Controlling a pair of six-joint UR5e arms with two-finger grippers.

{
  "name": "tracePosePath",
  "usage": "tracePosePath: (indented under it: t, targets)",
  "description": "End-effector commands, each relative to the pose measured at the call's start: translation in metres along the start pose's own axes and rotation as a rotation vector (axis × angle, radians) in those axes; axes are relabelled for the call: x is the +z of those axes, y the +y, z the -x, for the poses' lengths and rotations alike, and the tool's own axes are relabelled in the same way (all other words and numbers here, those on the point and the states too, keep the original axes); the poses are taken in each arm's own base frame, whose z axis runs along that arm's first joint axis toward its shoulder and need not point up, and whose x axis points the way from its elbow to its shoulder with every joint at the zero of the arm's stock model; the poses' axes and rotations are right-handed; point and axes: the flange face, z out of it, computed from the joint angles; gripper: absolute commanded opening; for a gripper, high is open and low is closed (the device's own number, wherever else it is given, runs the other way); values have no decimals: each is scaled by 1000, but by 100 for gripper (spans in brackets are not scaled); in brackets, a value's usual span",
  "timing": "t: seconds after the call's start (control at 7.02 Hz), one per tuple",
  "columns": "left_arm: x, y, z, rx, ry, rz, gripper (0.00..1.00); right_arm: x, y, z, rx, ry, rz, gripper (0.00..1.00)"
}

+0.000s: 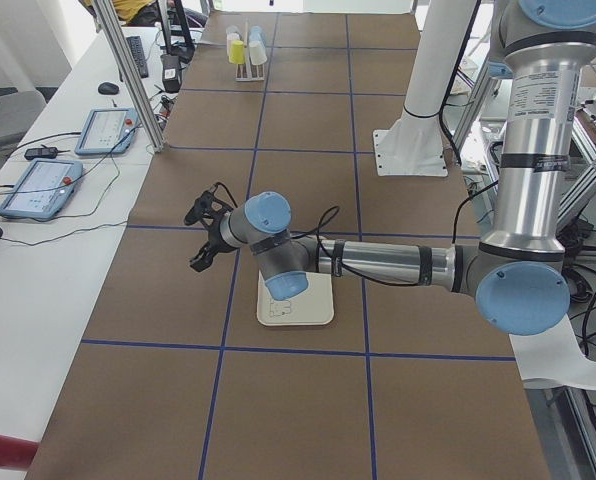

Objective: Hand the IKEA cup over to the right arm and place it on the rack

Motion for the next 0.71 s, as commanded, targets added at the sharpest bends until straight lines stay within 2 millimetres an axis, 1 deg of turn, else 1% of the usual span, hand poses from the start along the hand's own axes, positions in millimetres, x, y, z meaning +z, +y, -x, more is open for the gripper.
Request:
tracePosePath:
  t: [0.0,0.14,0.28,0.43,0.57]
  targets:
    - [-9,11,70,137,-160,227,100,10,12,-5,-23,0,23,99]
    - [-20,13,90,145,-137,326,100,16,14,-8,-17,5,37,99]
    - [-32,12,92,91,-39,349,100,17,15,-7,-19,5,41,99]
    - [-29,5,88,24,-7,389,100,17,15,-6,-16,1,44,99]
    - [-31,-7,82,-15,-12,419,100,17,14,-4,1,3,65,99]
